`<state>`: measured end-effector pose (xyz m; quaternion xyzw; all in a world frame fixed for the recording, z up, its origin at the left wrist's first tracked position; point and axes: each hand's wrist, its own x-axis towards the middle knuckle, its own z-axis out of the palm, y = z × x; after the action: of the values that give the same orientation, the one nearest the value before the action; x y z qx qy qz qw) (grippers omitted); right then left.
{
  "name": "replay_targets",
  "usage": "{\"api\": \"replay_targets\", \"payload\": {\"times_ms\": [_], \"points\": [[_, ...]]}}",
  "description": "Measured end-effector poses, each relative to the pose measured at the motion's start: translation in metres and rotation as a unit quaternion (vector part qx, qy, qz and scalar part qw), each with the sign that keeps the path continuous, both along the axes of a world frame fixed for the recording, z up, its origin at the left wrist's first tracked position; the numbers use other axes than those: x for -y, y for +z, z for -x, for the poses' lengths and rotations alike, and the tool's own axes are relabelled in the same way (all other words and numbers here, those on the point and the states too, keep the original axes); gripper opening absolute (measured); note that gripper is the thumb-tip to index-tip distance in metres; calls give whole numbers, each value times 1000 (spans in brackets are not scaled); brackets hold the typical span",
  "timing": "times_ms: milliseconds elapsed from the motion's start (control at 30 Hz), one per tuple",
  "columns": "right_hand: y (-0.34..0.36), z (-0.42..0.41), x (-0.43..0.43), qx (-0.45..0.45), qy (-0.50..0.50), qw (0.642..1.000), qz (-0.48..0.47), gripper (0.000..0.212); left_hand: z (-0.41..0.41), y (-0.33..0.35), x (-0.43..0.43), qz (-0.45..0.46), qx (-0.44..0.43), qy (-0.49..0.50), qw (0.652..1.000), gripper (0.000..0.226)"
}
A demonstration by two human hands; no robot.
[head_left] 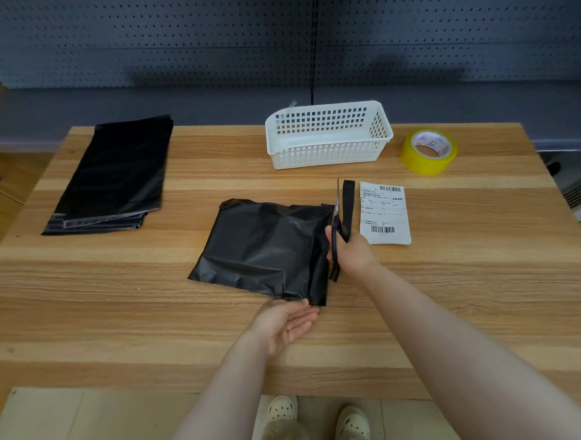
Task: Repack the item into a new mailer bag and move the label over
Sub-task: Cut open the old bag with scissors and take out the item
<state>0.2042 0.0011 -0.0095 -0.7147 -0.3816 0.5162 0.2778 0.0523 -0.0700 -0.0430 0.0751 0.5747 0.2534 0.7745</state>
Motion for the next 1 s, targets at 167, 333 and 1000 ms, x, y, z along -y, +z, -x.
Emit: {"api": "replay_targets", "payload": {"times_ms": [167, 333, 1000], "points": [[-7, -8, -3, 66, 31, 997, 6, 29, 0, -2, -1, -5, -6, -1, 1000, 11], [-9, -22, 8, 162, 44, 985, 49, 25, -2, -4, -3, -4, -14, 0, 1000, 12], [-11, -25, 18, 284, 68, 956, 35, 27, -1, -4, -3, -5, -8, 22, 1000, 19]]}}
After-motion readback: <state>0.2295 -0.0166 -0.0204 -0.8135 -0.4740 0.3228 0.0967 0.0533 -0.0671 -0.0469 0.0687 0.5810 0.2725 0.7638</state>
